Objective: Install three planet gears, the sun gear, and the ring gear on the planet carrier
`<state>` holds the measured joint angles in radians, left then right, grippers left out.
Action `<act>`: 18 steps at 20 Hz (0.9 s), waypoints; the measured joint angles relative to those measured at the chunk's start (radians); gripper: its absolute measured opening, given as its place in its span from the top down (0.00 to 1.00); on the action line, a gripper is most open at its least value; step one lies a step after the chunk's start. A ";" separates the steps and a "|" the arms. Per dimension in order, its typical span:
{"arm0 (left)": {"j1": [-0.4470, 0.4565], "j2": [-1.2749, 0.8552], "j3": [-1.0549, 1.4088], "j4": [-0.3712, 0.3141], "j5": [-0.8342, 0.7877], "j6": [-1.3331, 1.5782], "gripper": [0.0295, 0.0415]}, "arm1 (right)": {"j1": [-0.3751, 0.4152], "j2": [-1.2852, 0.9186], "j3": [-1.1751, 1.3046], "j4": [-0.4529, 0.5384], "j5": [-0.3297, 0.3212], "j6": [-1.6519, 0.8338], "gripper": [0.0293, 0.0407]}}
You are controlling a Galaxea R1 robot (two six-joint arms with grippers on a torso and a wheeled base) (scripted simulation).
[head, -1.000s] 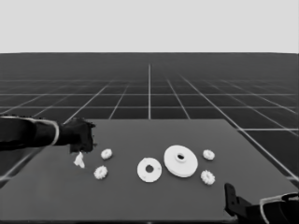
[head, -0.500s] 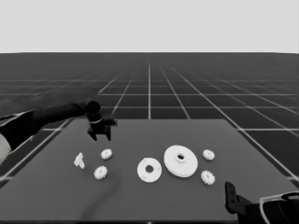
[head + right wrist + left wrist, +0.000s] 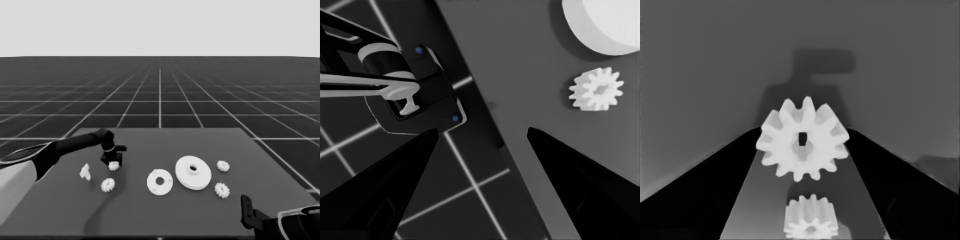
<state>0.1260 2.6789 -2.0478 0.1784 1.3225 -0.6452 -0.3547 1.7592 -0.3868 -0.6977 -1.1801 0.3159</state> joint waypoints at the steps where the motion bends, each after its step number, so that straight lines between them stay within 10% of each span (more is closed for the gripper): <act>1: 0.001 0.001 -0.002 0.001 -0.002 0.000 0.85 | 0.000 0.000 0.000 0.000 0.000 0.000 0.19; 9: 0.004 0.003 -0.007 0.005 -0.007 0.001 0.86 | 0.000 0.000 0.000 0.000 0.000 0.000 0.19; 12: -0.259 -0.117 0.263 -0.150 0.220 -0.120 0.86 | 0.000 0.000 0.000 0.000 0.000 0.000 0.19; 18: -0.337 -0.096 0.216 -0.205 0.268 -0.097 0.86 | 0.000 0.000 0.000 0.000 0.000 0.000 0.19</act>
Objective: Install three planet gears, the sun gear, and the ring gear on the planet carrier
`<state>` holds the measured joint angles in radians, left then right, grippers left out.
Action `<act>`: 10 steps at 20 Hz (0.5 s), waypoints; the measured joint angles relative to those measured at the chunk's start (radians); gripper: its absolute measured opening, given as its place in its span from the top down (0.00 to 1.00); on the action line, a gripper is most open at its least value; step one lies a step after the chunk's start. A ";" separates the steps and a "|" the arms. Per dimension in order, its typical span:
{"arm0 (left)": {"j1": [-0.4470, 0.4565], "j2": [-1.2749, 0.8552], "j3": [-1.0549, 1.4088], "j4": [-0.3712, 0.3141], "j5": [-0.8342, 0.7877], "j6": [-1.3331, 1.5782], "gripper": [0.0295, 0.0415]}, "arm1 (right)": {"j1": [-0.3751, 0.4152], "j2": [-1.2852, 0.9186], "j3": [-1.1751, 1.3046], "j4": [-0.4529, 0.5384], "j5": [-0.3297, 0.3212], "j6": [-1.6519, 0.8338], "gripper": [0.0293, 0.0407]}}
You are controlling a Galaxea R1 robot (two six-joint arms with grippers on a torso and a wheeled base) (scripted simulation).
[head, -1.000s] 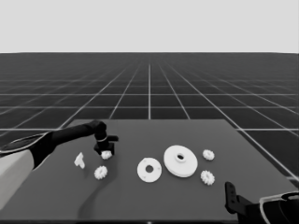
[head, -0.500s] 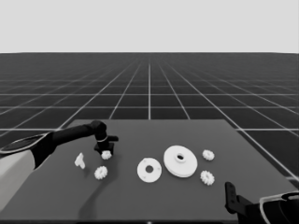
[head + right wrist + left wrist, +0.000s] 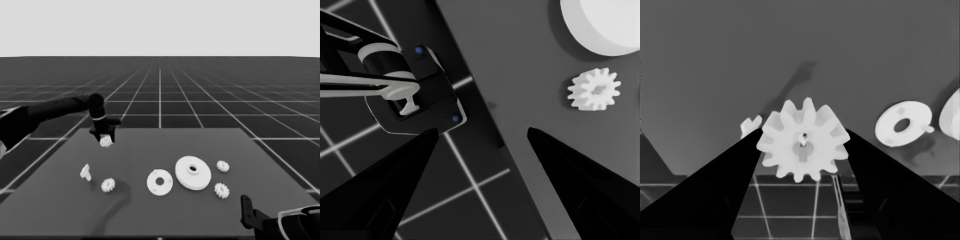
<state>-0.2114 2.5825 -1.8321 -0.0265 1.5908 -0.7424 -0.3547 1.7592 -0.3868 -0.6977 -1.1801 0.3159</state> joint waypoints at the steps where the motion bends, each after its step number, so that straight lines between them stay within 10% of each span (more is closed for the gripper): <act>1: -0.001 0.001 -0.001 -0.001 0.001 0.001 0.86 | 0.000 0.000 0.000 0.000 0.000 0.000 0.19; 3: -0.003 0.202 0.181 -0.010 -0.006 -0.409 0.86 | 0.000 0.000 0.000 0.000 0.000 0.000 0.19; 10: -0.005 0.457 0.022 -0.013 -0.009 -0.478 0.86 | 0.000 0.000 0.000 0.000 0.000 0.000 0.19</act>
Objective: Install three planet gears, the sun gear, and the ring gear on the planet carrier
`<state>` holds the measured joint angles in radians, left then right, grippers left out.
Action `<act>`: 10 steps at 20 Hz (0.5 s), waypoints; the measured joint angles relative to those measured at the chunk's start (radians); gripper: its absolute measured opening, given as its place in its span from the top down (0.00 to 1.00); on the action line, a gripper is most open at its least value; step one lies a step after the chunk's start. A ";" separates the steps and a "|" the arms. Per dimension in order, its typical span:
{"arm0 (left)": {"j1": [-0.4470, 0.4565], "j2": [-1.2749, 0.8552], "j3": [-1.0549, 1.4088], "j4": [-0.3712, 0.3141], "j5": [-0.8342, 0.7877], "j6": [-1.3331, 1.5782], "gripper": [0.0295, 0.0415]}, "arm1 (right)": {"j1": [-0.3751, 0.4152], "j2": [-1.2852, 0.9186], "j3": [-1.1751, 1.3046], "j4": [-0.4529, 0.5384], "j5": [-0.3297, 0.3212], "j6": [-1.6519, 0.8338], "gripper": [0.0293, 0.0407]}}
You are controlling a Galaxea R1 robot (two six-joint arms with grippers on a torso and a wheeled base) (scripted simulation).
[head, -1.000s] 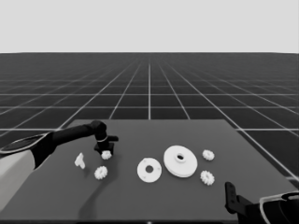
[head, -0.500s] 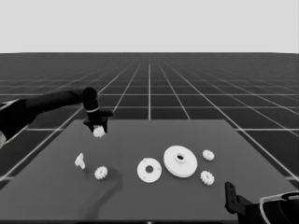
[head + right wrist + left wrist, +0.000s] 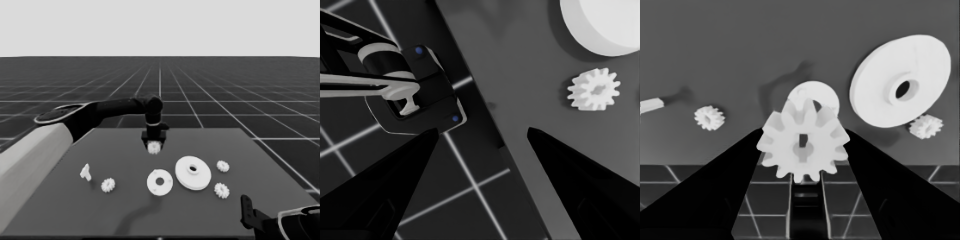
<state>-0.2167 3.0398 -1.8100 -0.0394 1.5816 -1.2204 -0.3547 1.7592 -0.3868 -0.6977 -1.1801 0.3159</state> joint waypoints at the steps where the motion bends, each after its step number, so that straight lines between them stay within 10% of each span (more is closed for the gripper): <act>1: 0.000 0.002 -0.003 0.000 0.000 0.000 0.86 | 0.000 0.000 0.000 0.000 0.000 0.000 0.19; 4: 0.273 0.025 -0.075 0.256 -0.100 0.039 0.86 | 0.000 0.000 0.000 0.000 0.000 0.000 0.19; 10: 0.336 0.055 -0.164 0.306 -0.140 0.087 0.86 | 0.000 0.000 0.000 0.000 0.000 0.000 0.19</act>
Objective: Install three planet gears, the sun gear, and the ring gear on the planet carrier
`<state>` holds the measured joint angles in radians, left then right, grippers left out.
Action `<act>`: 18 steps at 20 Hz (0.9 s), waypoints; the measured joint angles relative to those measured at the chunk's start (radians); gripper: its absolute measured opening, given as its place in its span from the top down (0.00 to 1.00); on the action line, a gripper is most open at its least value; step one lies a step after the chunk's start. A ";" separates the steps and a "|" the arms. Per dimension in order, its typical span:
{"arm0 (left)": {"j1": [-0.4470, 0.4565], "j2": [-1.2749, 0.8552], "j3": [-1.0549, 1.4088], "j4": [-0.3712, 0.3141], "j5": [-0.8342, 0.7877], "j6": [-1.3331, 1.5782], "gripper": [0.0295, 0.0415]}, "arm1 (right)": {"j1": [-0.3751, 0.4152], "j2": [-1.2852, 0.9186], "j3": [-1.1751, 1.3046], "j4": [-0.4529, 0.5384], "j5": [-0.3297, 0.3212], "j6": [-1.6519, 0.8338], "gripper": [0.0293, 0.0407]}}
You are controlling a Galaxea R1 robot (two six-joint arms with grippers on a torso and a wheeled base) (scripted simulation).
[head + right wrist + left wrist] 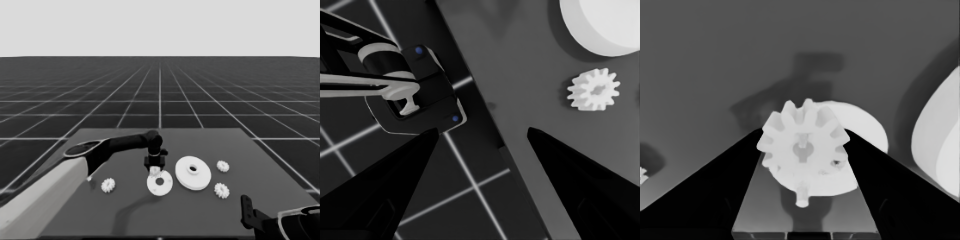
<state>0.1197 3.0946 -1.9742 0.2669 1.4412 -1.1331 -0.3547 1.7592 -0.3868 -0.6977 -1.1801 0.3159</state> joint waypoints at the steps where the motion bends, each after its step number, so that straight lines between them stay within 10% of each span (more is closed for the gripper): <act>1: 0.001 0.001 -0.002 0.001 -0.001 0.001 0.86 | 0.000 0.000 0.000 0.000 0.000 0.000 0.19; 3: 0.002 0.001 -0.003 0.002 -0.002 0.002 0.37 | 0.000 0.000 0.000 0.000 0.000 0.000 0.19; 4: 0.002 0.001 -0.004 0.002 -0.002 0.002 0.29 | 0.000 0.000 0.000 0.000 0.000 0.000 0.19; 11: 0.002 0.001 -0.004 0.002 -0.002 0.002 0.26 | 0.000 0.000 0.000 0.000 0.000 0.000 0.19; 14: -0.259 -0.063 0.194 -0.234 0.122 -0.110 0.25 | 0.000 0.000 0.000 0.000 0.000 0.000 0.19; 18: -0.329 -0.052 0.164 -0.298 0.138 -0.092 0.25 | 0.000 0.000 0.000 0.000 0.000 0.000 0.19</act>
<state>-0.2097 3.0428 -1.8102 -0.0310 1.5792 -1.2247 -0.3547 1.7592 -0.3868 -0.6977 -1.1801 0.3159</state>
